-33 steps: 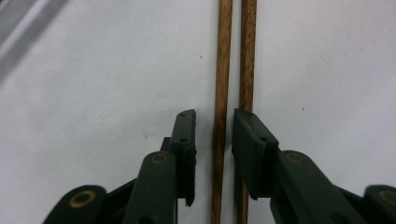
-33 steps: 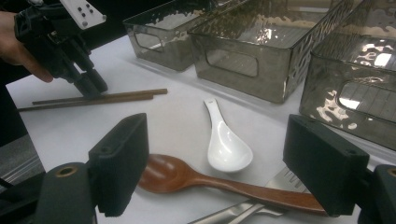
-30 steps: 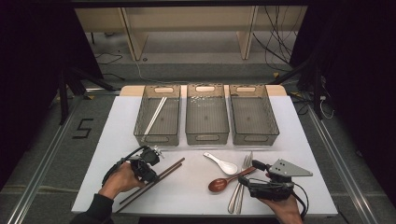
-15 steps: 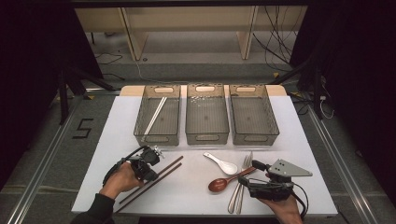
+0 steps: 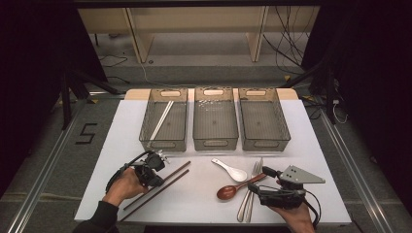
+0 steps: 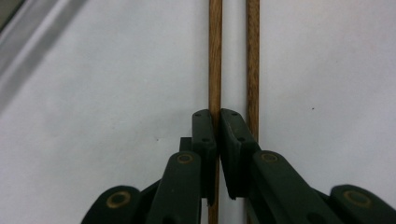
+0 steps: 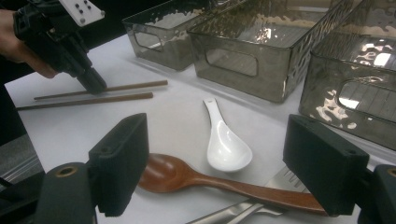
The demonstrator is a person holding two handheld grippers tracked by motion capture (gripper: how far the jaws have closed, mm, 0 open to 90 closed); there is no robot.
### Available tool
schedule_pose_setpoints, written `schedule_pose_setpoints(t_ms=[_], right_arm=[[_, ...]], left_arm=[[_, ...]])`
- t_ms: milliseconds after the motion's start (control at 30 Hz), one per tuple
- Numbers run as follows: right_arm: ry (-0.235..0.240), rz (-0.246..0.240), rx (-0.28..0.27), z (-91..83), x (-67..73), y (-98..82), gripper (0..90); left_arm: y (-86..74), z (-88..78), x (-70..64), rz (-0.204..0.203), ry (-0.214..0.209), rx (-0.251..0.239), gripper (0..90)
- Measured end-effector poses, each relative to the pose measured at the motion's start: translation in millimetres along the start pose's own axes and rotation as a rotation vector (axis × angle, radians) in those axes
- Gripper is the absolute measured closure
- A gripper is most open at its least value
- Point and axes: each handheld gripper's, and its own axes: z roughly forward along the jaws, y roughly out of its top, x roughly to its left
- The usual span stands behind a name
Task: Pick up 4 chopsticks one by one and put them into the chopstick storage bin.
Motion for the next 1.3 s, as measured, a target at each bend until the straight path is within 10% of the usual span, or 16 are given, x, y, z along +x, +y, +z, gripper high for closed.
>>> schedule_pose_setpoints(t_ms=[1300], right_arm=[[-0.001, 0.005, 0.0, 0.0, -0.2, -0.2, 23.2]], left_arm=[[5.9, -59.5, 24.1, -0.058, -0.016, -0.292, 84.3]])
